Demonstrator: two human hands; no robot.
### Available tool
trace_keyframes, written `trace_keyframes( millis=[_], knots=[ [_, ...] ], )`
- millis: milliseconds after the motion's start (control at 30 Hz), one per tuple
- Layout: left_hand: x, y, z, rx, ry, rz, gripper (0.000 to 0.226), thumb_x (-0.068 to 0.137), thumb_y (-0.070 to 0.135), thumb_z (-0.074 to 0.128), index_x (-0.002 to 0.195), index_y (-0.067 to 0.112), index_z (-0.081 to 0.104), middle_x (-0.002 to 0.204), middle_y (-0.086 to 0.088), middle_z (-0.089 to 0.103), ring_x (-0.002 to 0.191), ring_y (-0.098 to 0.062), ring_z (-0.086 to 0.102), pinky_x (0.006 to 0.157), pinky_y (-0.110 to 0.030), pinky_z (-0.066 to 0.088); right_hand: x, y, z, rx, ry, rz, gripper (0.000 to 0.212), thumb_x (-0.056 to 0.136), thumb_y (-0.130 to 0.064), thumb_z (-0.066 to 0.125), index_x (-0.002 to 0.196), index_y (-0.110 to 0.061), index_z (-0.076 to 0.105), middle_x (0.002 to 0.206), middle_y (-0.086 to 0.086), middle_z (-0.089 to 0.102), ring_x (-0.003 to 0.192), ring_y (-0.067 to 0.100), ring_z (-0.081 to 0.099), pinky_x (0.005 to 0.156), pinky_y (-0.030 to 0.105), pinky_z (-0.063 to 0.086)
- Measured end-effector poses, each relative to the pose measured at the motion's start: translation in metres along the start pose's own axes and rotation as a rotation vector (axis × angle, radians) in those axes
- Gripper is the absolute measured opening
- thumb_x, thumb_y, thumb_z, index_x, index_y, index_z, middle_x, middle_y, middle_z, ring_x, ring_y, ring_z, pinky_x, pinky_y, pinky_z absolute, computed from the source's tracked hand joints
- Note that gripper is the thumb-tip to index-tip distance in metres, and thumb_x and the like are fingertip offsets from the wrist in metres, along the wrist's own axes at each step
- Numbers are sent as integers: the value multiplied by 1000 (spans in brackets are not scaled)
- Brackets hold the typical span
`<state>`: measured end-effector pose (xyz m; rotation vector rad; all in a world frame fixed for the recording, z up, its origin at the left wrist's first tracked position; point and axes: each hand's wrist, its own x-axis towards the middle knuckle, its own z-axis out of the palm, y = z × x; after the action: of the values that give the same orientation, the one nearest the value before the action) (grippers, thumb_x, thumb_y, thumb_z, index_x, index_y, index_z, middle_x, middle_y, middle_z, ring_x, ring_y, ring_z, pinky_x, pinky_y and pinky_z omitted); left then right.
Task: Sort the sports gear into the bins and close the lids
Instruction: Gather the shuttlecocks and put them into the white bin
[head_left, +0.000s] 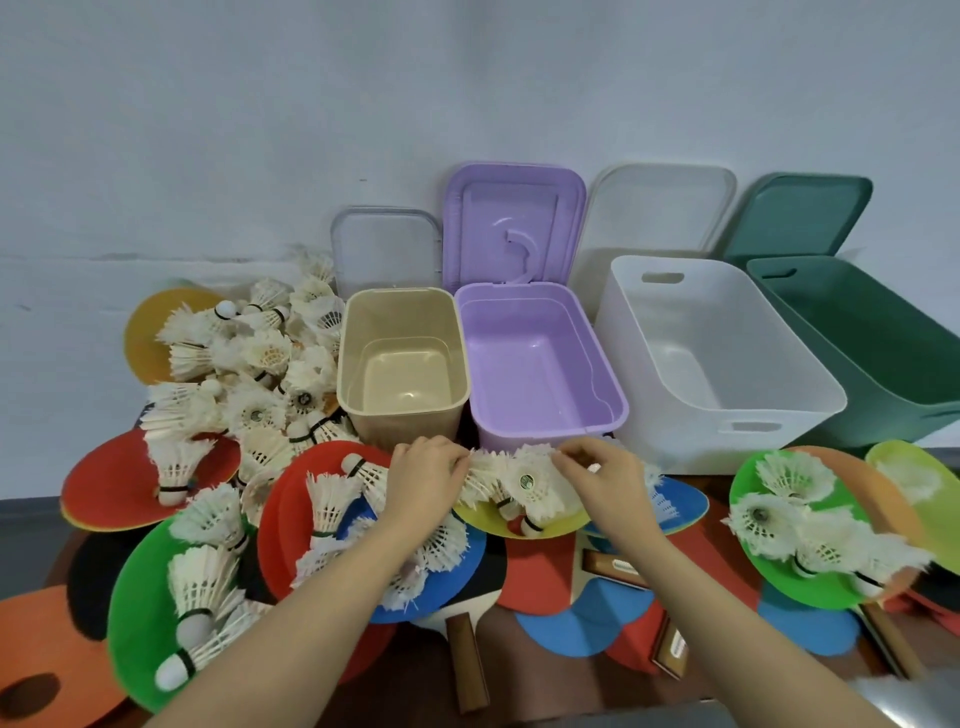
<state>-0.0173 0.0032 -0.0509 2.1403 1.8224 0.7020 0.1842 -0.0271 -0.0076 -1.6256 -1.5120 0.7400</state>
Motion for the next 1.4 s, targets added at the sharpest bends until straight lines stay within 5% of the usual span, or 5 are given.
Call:
trace_keyframes(
  millis=[533,700,1000,1100,1400],
  knots=[
    [87,101,-27,-271,485,330,23,85,29,57,87,15,75,84,7,72,79,-9,62,69,-28,48,81,-2,-112,6,249,-316,9,83,-3,65,78,-11,67,73,0,64,71,0,56,67,6,39],
    [139,181,1,-272,465,347,27,85,31,54,87,13,75,86,4,71,80,-17,64,71,-30,48,127,32,-184,-43,291,-279,9,87,-8,62,83,-15,66,75,-4,63,72,1,55,66,7,38],
    [187,248,76,-43,244,193,15,87,18,62,97,13,72,99,-2,68,90,-28,60,74,-33,45,186,106,-241,-381,154,-254,13,89,-19,59,93,-14,70,87,0,67,78,18,59,75,39,50],
    [175,251,86,45,164,173,30,89,20,59,117,11,64,117,-6,62,105,-29,56,84,-36,41,182,127,-246,-385,84,-287,20,89,-22,59,105,-15,68,96,0,65,89,18,57,83,35,45],
    [116,266,101,-31,179,327,38,85,33,44,102,10,69,100,-3,67,92,-22,58,78,-35,45,112,153,-258,-172,191,-391,27,87,-35,51,85,-15,69,75,-8,58,72,4,48,66,20,40]
  ],
)
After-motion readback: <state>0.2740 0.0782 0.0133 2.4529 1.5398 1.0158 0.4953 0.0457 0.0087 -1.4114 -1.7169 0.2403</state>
